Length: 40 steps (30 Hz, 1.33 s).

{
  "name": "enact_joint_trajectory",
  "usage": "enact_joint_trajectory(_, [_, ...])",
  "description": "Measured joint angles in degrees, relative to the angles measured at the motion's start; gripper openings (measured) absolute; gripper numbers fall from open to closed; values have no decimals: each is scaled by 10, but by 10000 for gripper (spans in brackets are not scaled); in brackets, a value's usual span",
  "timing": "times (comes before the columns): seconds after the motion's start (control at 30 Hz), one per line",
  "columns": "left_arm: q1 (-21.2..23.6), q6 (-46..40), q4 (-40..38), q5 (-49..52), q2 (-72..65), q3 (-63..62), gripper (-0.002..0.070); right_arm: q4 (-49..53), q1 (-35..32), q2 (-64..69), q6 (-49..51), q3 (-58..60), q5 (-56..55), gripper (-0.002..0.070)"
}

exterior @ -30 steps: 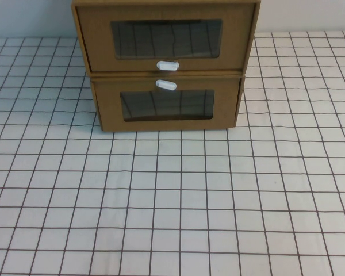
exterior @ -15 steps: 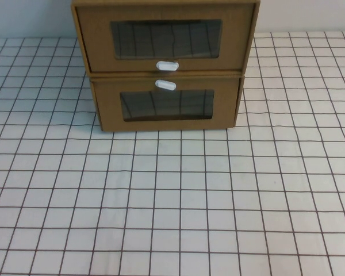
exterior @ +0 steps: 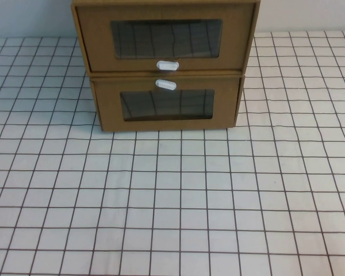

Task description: Close the shoe box

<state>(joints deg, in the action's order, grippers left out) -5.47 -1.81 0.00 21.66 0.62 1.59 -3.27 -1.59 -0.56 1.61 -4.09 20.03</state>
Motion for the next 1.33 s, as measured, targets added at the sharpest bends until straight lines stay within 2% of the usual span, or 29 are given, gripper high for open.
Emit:
enact_joint_trajectory(0.13, [0, 0, 0, 0, 0, 0, -6, -5, -8, -1, 0, 53, 8, -13])
enact_joint_trajectory(1.33, [0, 0, 4, 0, 0, 0, -5, -11, -8, -2, 0, 55, 34, -14])
